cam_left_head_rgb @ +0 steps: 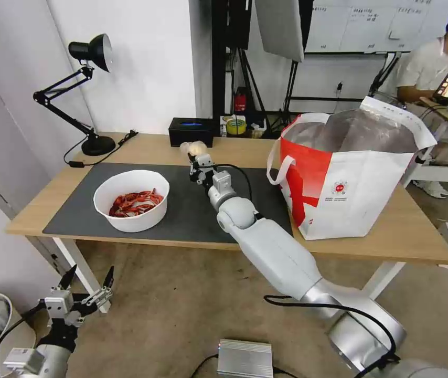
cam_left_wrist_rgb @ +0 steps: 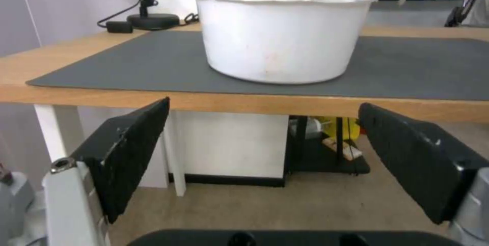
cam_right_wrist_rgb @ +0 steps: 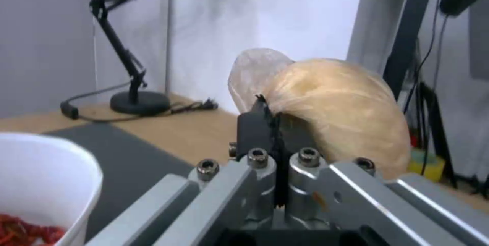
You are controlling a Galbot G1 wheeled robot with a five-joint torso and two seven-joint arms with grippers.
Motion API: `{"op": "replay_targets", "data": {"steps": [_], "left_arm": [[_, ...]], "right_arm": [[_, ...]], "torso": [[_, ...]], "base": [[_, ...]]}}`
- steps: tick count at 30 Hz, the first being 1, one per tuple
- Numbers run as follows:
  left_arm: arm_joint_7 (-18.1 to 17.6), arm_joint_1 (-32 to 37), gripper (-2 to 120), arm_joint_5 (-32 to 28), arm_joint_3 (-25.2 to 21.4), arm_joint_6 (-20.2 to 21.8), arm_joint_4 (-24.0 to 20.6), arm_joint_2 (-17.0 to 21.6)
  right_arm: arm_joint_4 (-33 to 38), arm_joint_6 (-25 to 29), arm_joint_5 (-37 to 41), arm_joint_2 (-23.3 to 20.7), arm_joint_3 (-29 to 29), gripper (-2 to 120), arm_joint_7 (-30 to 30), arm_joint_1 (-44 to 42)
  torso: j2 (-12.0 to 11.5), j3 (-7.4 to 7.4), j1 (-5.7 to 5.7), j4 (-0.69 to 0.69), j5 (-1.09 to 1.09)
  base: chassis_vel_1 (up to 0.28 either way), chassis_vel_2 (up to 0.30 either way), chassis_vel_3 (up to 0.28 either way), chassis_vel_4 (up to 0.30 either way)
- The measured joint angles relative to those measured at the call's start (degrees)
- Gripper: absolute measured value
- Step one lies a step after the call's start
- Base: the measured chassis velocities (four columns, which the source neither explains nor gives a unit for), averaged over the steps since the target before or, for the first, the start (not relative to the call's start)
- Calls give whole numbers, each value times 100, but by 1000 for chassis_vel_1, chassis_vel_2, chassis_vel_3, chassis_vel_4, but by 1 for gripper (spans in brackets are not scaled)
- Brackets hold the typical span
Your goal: Pick up the trash from the table and place it into the takeout bag.
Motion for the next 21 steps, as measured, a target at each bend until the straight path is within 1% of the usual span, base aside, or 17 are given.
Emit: {"op": "replay_targets", "data": {"steps": [2, 3, 6, 7, 10, 11, 15, 16, 18, 19, 21], "left_arm": [[2, 13, 100, 1, 2, -4, 0, 25], [2, 13, 100, 1, 2, -4, 0, 25], [3, 14, 100, 0, -5, -7, 2, 50], [3, 14, 100, 0, -5, -7, 2, 50], [5, 18, 100, 0, -18, -7, 11, 60], [5, 18, 100, 0, -18, -7, 11, 60], [7, 36, 100, -5, -37, -11, 10, 72], [7, 36, 100, -5, -37, -11, 10, 72], [8, 30, 100, -8, -40, -12, 10, 77], [8, 30, 100, -8, -40, -12, 10, 77], [9, 19, 100, -11, -38, -12, 11, 76]], "right_arm": [[273, 92, -10, -170, 23, 0, 6, -38], [273, 92, -10, -170, 23, 0, 6, -38], [693, 238, -25, -459, 53, 0, -16, -102], [693, 238, -25, -459, 53, 0, -16, -102], [1152, 318, -27, -722, 160, 0, -65, -208], [1152, 318, -27, -722, 160, 0, -65, -208], [1622, 443, -48, -1087, 413, 0, -278, -345], [1622, 443, -48, -1087, 413, 0, -278, -345], [1905, 494, -20, -1322, 621, 0, -349, -462], [1905, 494, -20, -1322, 621, 0, -349, -462], [2199, 598, 32, -1513, 854, 0, -416, -651]], "torso": [[0, 0, 0, 0, 1], [0, 0, 0, 0, 1], [0, 0, 0, -1, 0], [0, 0, 0, -1, 0], [0, 0, 0, 0, 1], [0, 0, 0, 0, 1], [0, 0, 0, 0, 1], [0, 0, 0, 0, 1], [0, 0, 0, 0, 0], [0, 0, 0, 0, 0], [0, 0, 0, 0, 0]], "base": [[0, 0, 0, 0], [0, 0, 0, 0], [0, 0, 0, 0], [0, 0, 0, 0], [0, 0, 0, 0], [0, 0, 0, 0], [0, 0, 0, 0], [0, 0, 0, 0], [0, 0, 0, 0], [0, 0, 0, 0], [0, 0, 0, 0]]}}
